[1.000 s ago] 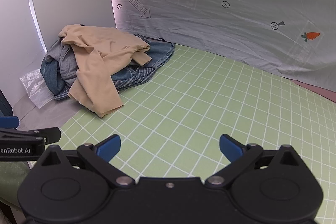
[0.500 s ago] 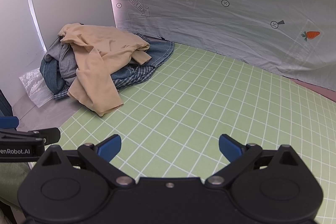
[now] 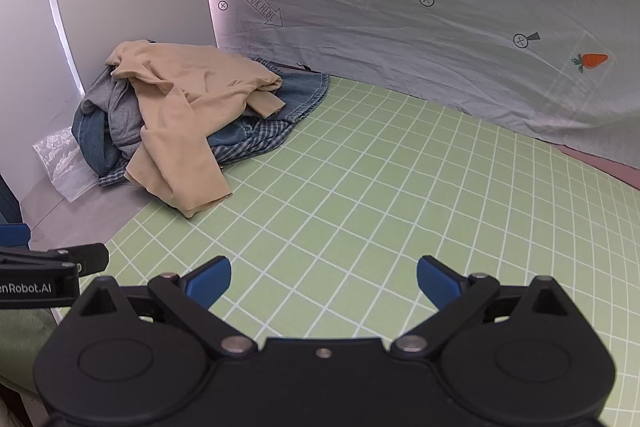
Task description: Fold clothes
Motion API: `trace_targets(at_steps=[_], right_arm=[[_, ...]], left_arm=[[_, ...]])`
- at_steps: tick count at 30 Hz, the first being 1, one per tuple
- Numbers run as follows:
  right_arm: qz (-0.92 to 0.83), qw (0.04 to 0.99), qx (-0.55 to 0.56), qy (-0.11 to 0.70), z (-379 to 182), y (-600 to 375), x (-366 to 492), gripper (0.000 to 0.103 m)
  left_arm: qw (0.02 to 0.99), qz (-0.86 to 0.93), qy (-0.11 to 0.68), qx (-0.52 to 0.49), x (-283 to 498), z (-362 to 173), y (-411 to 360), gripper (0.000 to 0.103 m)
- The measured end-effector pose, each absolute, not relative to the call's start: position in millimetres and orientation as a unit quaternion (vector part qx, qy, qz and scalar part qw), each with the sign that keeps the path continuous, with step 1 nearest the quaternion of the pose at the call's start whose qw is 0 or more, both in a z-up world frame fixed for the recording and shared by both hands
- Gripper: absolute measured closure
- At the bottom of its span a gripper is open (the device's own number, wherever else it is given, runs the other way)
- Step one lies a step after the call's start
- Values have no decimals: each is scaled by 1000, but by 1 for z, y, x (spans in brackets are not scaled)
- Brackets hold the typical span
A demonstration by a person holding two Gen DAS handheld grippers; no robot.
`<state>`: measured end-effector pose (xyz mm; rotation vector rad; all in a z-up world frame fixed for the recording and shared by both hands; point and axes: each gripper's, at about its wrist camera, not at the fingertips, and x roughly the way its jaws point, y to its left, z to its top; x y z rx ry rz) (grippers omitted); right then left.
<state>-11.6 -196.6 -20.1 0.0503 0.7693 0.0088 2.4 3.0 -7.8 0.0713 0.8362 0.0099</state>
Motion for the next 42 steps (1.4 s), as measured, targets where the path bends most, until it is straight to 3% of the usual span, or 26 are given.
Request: trace_targets(at_steps=[16, 32, 36, 38, 42], right_arm=[[16, 923, 41, 383, -32, -201, 38, 0], [38, 920, 28, 388, -53, -165, 224, 0], [49, 927, 27, 370, -50, -147, 281, 11], [58, 926, 36, 370, -51, -139, 304, 16], [78, 922, 50, 376, -57, -127, 339, 33]], left_arm=[[894, 18, 447, -4, 48, -21, 23, 0], [876, 63, 457, -137, 223, -26, 89, 2], [879, 58, 446, -155, 265, -27, 99, 12], [878, 52, 445, -169, 282, -28, 103, 23], [877, 50, 442, -182, 306, -33, 106, 35]])
